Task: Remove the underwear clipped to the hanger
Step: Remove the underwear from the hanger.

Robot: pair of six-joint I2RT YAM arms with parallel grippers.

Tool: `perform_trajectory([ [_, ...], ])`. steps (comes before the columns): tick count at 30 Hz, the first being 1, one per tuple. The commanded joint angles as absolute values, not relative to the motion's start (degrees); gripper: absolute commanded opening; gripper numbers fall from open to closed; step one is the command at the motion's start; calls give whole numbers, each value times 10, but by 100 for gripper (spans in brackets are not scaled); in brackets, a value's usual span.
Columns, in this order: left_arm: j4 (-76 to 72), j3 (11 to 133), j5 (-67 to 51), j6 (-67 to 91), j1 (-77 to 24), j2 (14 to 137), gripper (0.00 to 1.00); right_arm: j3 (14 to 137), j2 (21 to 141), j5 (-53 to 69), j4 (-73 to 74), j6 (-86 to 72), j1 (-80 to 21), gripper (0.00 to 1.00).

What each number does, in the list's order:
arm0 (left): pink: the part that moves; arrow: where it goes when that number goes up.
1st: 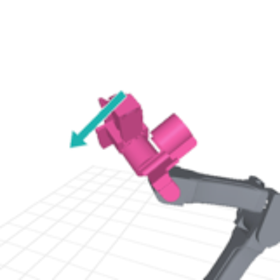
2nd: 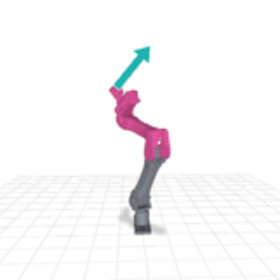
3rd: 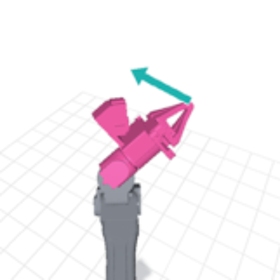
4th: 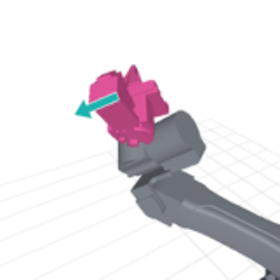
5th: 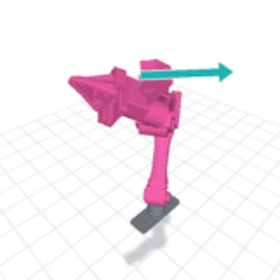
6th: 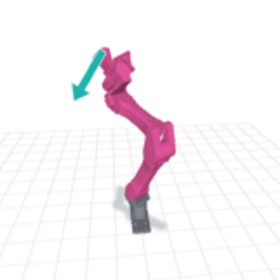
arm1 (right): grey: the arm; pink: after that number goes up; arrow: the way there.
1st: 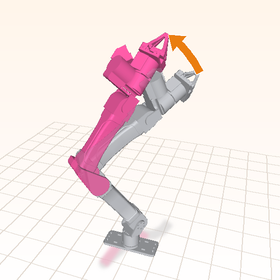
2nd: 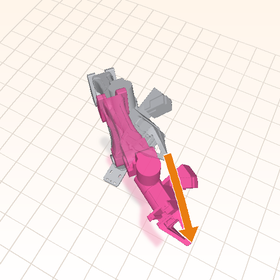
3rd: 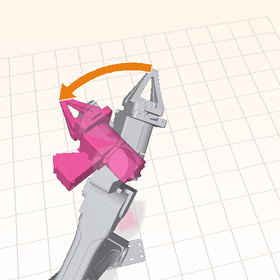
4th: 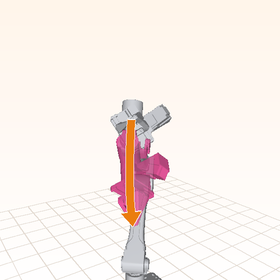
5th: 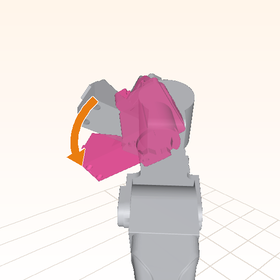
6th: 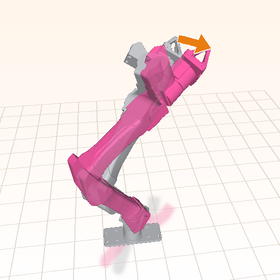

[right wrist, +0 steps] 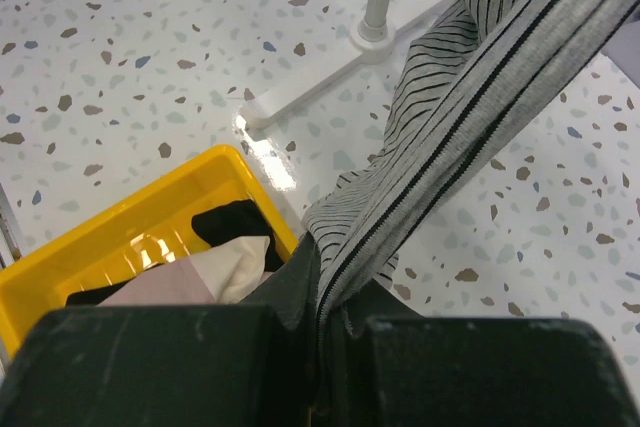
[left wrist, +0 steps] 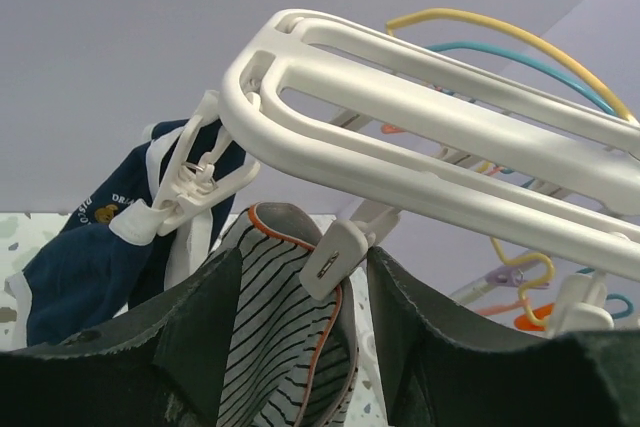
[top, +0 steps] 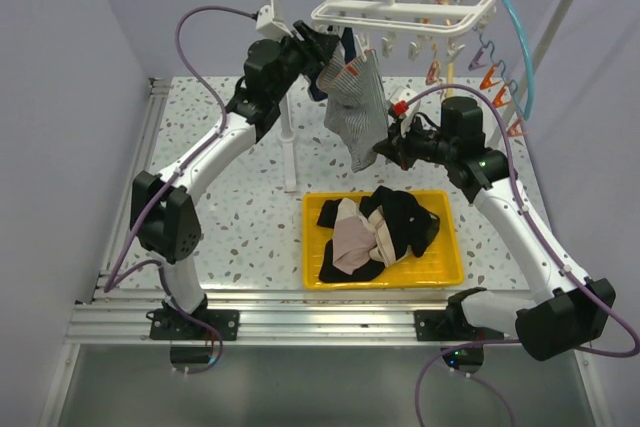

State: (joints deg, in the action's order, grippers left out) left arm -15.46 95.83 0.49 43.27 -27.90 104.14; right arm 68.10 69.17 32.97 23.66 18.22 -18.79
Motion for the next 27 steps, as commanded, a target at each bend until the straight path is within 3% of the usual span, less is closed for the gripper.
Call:
perform_trajectory([
  [1,-152,1009,42,400,-287,1057,57,682,686,343,209,170,-187,0],
  [27,-101,1112,165,381,-326,1111,59,674,693,356,200,147,-189,0],
])
